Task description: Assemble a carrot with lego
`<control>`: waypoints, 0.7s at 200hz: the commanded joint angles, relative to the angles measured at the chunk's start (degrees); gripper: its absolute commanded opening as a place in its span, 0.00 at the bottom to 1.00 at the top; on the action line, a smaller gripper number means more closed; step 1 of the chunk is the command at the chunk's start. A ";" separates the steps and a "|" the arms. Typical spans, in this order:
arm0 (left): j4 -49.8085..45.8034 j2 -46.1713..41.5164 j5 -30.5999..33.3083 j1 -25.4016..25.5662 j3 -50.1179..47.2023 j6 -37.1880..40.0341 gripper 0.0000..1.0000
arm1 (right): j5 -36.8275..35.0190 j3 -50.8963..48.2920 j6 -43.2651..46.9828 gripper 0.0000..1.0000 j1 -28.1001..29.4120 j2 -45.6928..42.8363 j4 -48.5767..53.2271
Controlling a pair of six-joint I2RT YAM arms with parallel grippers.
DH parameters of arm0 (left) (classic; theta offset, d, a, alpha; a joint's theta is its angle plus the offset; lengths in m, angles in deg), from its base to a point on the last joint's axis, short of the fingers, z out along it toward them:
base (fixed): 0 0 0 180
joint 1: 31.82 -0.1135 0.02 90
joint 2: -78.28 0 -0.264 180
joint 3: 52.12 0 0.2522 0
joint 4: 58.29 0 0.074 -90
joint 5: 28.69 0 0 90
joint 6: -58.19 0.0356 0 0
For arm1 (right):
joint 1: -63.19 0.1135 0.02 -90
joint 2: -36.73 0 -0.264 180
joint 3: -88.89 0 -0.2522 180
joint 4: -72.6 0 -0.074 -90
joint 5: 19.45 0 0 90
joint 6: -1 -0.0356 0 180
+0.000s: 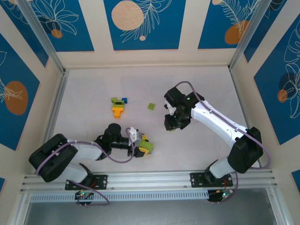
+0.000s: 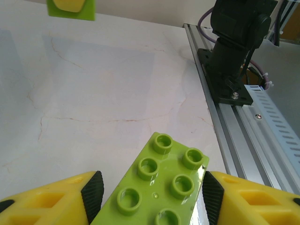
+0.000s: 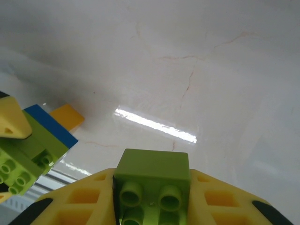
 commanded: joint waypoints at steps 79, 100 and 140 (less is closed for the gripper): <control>2.44 2.01 -2.00 0.68 -1.44 2.07 0.50 | 0.74 3.88 -13.02 0.30 9.37 -0.42 6.33; 1.91 2.25 -1.79 0.70 -1.13 2.41 0.47 | 0.28 4.76 -16.73 0.30 12.07 0.03 6.25; 1.43 2.48 -0.92 0.79 -0.98 2.77 0.46 | -0.54 5.51 -22.72 0.30 16.55 2.17 3.23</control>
